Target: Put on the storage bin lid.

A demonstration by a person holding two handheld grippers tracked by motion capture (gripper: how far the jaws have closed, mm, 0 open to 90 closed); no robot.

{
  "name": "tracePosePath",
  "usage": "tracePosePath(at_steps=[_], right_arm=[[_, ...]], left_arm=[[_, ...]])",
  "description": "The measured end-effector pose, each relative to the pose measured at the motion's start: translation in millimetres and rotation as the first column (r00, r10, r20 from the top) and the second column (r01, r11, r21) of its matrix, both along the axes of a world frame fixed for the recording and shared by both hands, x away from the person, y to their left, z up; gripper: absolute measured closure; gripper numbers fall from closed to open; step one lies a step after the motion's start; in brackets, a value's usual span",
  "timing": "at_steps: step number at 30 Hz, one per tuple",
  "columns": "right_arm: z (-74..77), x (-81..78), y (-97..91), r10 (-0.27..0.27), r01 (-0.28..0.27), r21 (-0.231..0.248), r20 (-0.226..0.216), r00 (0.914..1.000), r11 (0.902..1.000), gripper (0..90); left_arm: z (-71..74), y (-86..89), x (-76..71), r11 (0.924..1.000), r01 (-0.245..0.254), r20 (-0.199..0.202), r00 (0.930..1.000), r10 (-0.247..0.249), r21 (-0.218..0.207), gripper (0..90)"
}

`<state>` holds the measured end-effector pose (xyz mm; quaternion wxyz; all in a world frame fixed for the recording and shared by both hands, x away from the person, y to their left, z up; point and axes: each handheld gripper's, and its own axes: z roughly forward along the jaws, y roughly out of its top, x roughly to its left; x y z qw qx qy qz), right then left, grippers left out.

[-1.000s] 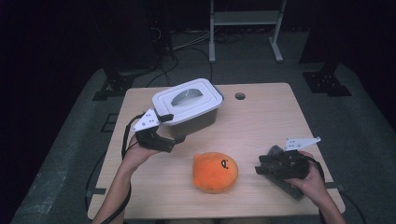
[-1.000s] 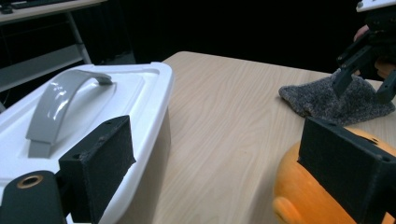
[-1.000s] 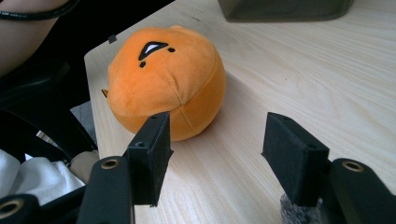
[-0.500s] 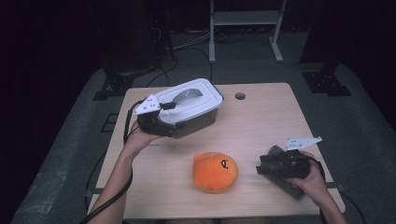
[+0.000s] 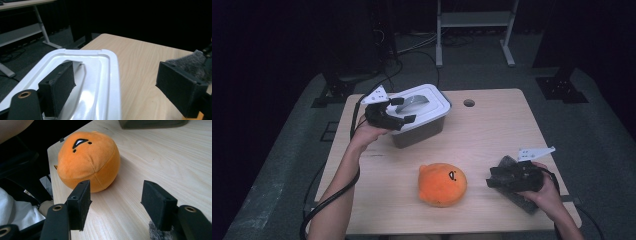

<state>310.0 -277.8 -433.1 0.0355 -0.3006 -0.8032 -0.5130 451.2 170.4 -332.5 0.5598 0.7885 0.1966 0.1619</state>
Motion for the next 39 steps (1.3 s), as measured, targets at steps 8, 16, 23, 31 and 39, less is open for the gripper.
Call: tracePosePath(at_steps=[8,16,23,31,39], right_arm=[[-1.5,1.1,2.5,0.011,-0.011,-0.004,-0.005,0.9999,0.9999,38.9],[-1.1,1.1,2.7,0.015,-0.015,-0.004,0.0,0.9999,0.9999,38.7],[-1.1,1.1,2.7,0.019,-0.019,-0.005,0.002,0.9998,0.9998,38.7],[-1.4,1.1,2.5,0.021,-0.021,-0.007,0.002,0.9998,0.9997,38.7],[-2.3,1.4,2.9,0.027,-0.027,-0.009,0.0,0.9996,0.9996,38.7]], left_arm=[[-0.4,1.1,18.4,0.9991,-0.03,-0.008,0.9995,0.031,0.03,21.4],[-1.4,-2.8,34.9,0.9964,-0.058,-0.027,0.9979,0.06,0.063,25.3],[-1.9,-3.9,45.1,0.9943,-0.071,-0.034,0.9967,0.074,0.08,31.6],[-5.4,-5.9,55.5,0.9894,-0.092,-0.044,0.9943,0.097,0.113,29.9],[-8.2,-9.1,66.0,0.9847,-0.094,-0.065,0.9924,0.104,0.147,32.7]])
